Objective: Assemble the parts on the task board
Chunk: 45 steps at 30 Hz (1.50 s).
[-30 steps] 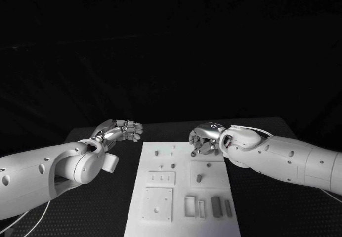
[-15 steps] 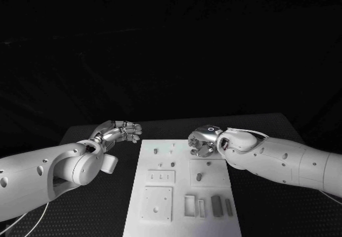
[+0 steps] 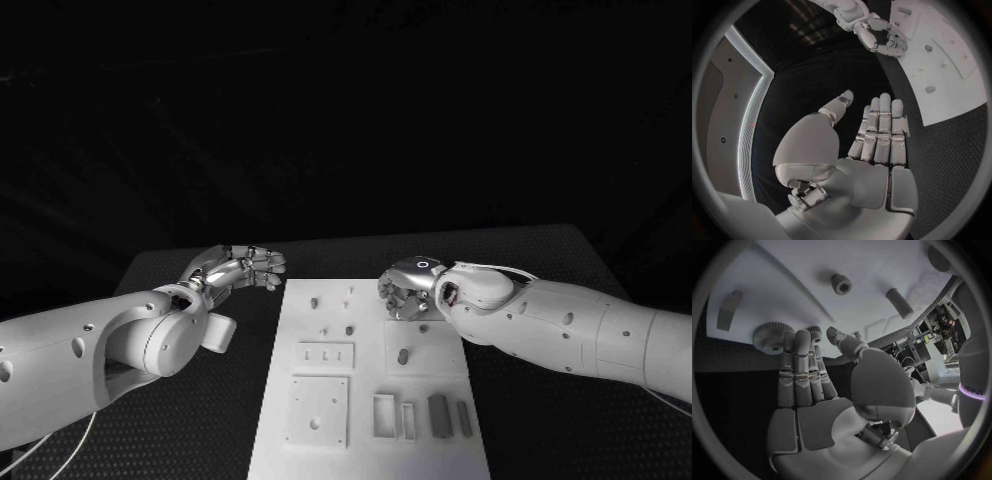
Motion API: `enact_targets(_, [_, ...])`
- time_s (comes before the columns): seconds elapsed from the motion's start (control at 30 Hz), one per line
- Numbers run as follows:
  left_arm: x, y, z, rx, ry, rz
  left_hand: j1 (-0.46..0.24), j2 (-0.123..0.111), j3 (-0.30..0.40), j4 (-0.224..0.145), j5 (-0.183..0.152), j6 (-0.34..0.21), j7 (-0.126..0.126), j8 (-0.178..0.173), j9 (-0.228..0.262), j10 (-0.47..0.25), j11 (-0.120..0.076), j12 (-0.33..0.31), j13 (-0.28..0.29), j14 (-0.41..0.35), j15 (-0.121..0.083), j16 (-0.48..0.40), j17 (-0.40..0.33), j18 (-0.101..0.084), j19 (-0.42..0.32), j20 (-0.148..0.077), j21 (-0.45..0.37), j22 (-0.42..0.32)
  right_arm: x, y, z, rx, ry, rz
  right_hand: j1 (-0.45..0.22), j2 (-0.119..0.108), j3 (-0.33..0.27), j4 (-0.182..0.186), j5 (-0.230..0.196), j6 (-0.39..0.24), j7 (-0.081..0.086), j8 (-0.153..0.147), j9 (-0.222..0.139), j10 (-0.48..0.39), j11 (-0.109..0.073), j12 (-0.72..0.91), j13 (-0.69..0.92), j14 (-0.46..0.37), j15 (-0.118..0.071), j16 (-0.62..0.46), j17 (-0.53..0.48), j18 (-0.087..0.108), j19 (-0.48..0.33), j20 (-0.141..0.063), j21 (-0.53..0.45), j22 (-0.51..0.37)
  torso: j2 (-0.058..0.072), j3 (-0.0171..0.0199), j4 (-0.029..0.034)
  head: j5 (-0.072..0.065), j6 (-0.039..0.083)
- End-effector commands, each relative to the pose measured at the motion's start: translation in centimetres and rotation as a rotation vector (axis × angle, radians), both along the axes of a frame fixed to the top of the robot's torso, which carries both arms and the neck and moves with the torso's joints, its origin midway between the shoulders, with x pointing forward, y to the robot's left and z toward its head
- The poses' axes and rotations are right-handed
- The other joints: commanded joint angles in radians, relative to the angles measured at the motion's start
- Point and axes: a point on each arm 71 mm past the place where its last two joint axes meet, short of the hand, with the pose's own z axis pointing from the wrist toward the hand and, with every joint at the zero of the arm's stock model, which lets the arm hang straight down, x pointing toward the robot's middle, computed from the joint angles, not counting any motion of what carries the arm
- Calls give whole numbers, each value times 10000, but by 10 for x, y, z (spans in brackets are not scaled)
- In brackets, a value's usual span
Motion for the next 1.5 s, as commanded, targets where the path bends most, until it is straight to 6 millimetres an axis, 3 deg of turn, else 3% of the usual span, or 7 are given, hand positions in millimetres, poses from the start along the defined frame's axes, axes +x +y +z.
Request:
enact_targets(0.03, [0, -3, 2, -108, -55, -229, -99, 18, -3, -53, 29, 25, 49, -43, -14, 56, 22, -43, -10, 41, 38, -34, 16, 126, -54, -15, 48, 175, -1, 1, -2, -305, -5, 70, 81, -57, 28, 20, -58, 15, -1, -7, -9, 2, -7, -14, -28, 121, -9, 129, 76, 88, 117, -39, 100, 70, 45, 15, 14, -18, 3])
enact_targets(0.33, [0, -3, 1, -126, -43, -251, -127, 21, 3, -55, 23, 24, 53, -48, -18, 62, 22, -55, -11, 39, 39, -40, 23, 126, -57, -14, 50, 175, 0, -4, -7, -796, -172, 24, 174, 18, 84, -30, -64, 185, -57, 68, 5, 160, -58, 23, -89, 201, -54, 448, 301, 88, 254, -145, 327, 266, 83, 52, 12, -55, -9])
enact_targets(0.5, [0, -2, 1, -125, -13, -268, -148, 25, 13, -64, 22, 21, 56, -56, -22, 92, 13, -56, -7, 37, 40, -48, 32, 126, -63, -14, 54, 176, -2, -2, -9, -945, -174, 131, 258, 61, 101, -108, -71, 370, -118, 141, 24, 379, -109, 52, -109, 200, -108, 701, 485, 88, 466, -306, 826, 608, 101, 65, 11, -71, 24])
enact_targets(0.83, [0, -1, 1, -115, 6, -254, -170, 22, 20, -75, 8, 15, 61, -66, -26, 105, 9, -67, -7, 34, 42, -57, 40, 126, -70, -13, 56, 176, -2, -3, -10, -1149, -203, 123, 315, 192, 157, -226, -79, 543, -166, 204, 43, 566, -163, 65, -106, 189, -159, 868, 599, 88, 393, -357, 1184, 604, 129, 90, 19, -101, -11])
enact_targets(1.07, [1, -1, 1, -115, 11, -266, -176, 24, 27, -84, -2, 16, 61, -68, -27, 112, 7, -74, -8, 34, 41, -61, 45, 128, -73, -13, 58, 177, -3, -1, -9, -1142, -395, 146, 414, 408, 219, -346, -87, 987, -218, 404, 149, 1153, -383, 275, 94, 318, -375, 1453, 948, 88, 548, -532, 1936, 621, 135, 91, 5, -88, -15])
enact_targets(1.3, [1, -1, 1, -103, 13, -241, -181, 32, 35, -92, -9, 18, 61, -70, -28, 118, 6, -81, -8, 35, 41, -64, 50, 129, -74, -13, 61, 178, -5, 4, -5, -852, -858, 145, 274, 649, 343, -353, -82, 1544, -441, 671, 392, 1794, -678, 518, 473, 392, -651, 2403, 1520, 88, 733, -800, 3040, 618, 142, 98, 27, -113, 8])
enact_targets(1.5, [1, -2, 1, -105, 18, -251, -184, 28, 39, -100, -13, 19, 61, -71, -29, 123, 5, -85, -8, 36, 41, -66, 54, 129, -76, -13, 63, 178, -5, 10, 1, -465, -1557, -75, 169, 696, 469, -363, -87, 1702, -504, 713, 515, 1956, -746, 547, 684, 316, -731, 2755, 1758, 88, 686, -901, 3495, 601, 156, 95, 22, -81, 44])
